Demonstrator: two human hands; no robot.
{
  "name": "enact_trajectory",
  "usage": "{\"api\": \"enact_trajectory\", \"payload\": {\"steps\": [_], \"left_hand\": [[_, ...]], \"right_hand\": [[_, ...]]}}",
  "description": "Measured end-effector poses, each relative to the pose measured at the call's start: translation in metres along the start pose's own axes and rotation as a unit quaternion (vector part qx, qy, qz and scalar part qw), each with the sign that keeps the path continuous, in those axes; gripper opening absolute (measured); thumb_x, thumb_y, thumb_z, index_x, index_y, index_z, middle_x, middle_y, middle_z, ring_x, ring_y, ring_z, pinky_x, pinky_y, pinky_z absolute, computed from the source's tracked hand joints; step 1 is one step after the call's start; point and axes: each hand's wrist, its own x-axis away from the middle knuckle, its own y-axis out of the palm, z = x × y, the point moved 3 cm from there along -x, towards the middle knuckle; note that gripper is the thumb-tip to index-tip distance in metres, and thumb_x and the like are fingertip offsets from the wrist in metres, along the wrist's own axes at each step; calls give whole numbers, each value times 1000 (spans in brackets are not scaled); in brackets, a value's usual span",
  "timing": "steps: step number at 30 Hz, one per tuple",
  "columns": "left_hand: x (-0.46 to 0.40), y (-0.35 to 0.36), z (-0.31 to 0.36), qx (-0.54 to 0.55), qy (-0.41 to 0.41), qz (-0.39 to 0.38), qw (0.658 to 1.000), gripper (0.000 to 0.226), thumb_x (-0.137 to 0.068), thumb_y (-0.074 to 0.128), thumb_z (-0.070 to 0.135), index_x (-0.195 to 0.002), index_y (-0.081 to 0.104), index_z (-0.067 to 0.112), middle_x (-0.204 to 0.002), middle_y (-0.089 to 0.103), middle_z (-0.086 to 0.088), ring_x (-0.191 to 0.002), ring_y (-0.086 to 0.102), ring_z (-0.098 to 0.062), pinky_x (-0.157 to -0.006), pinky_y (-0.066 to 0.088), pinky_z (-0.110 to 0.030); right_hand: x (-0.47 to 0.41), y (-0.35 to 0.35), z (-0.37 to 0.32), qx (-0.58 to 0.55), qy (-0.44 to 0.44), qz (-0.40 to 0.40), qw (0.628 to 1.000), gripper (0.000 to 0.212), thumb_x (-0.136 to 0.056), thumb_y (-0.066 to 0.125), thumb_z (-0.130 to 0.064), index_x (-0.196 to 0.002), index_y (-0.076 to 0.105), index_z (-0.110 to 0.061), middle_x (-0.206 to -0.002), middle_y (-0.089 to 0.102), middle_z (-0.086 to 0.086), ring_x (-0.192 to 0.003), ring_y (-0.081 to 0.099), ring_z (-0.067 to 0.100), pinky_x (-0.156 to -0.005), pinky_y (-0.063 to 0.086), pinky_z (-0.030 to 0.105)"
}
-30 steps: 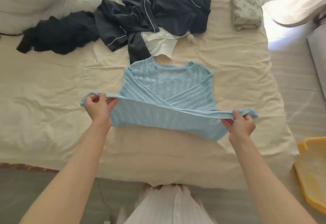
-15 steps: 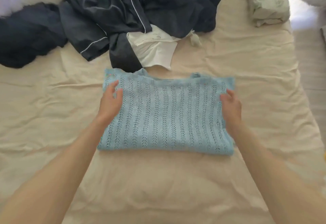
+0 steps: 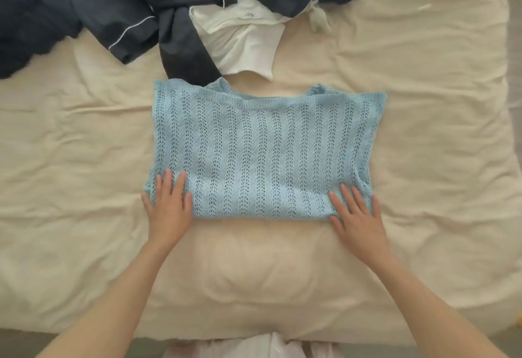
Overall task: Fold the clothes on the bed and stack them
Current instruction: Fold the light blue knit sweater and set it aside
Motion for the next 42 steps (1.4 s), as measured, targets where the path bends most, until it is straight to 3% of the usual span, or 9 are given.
{"api": "enact_trajectory", "payload": {"steps": [4, 6, 8, 10, 16, 26, 29, 36, 42], "left_hand": [[20, -16, -34, 276, -202, 174, 924, 46, -88, 58, 3, -130, 43, -8, -129, 46, -29, -119, 44, -39, -104, 33, -45], [42, 0, -41, 454, -375, 145, 795, 40, -90, 60, 14, -123, 46, -5, -108, 56, -22, -91, 55, -30, -80, 50, -39], [56, 20, -22, 610, -418, 21, 673, 27, -94, 56, 23, -104, 54, -2, -91, 57, -13, -78, 56, -22, -60, 54, -27], [56, 30, -3, 710, -412, -28, 571, 31, -97, 48, 25, -116, 52, 1, -110, 57, -11, -106, 56, -25, -87, 51, -26], [19, 21, 1, 780, -453, 80, 424, 43, -94, 56, 16, -135, 45, 12, -132, 56, -9, -119, 56, -24, -98, 45, -45], [110, 19, -46, 737, -464, 71, 487, 35, -97, 47, 10, -132, 44, 10, -137, 51, -10, -122, 51, -24, -102, 42, -40], [124, 25, -50, 736, -435, 25, 518, 19, -98, 44, 8, -115, 51, 11, -133, 52, -12, -126, 47, -25, -103, 39, -41], [112, 30, -46, 762, -430, -12, 485, 41, -98, 46, 25, -136, 43, 9, -138, 49, -8, -126, 48, -23, -97, 43, -38], [118, 38, -49, 751, -460, -10, 473, 13, -98, 47, 23, -94, 52, 12, -117, 59, -8, -128, 46, -22, -100, 41, -38]], "right_hand": [[18, -10, 11, -226, 176, 100, 953, 53, -86, 66, -13, -134, 47, 1, -143, 41, 23, -134, 36, 37, -111, 25, 43], [35, -12, 9, -381, 356, 170, 836, 47, -88, 63, -13, -129, 48, 2, -126, 53, 19, -119, 49, 33, -100, 33, 34], [42, -5, -7, -574, 512, 155, 620, 49, -91, 61, -22, -127, 47, 7, -109, 59, 13, -101, 59, 25, -89, 43, 34], [35, 2, -28, -718, 547, 109, 416, 50, -94, 57, -25, -127, 47, 11, -116, 60, 21, -109, 59, 28, -93, 46, 38], [9, -7, -17, -794, 545, 47, 266, 43, -95, 51, -12, -137, 43, -7, -135, 52, 7, -124, 50, 23, -91, 44, 38], [90, 1, 7, -751, 576, 70, 316, 31, -95, 49, -5, -126, 52, -9, -110, 61, 9, -90, 61, 22, -78, 48, 32], [101, 8, 6, -656, 590, 107, 458, 33, -90, 53, -1, -122, 54, -2, -104, 62, 14, -77, 59, 23, -69, 49, 36], [105, -15, -51, -278, 366, 154, 875, 62, -85, 58, -11, -142, 36, -3, -150, 30, 21, -138, 27, 35, -112, 20, 44], [98, -6, -157, -122, 6, 80, 989, 59, -82, 68, -27, -136, 50, -13, -146, 39, 19, -136, 34, 39, -107, 24, 58]]}}
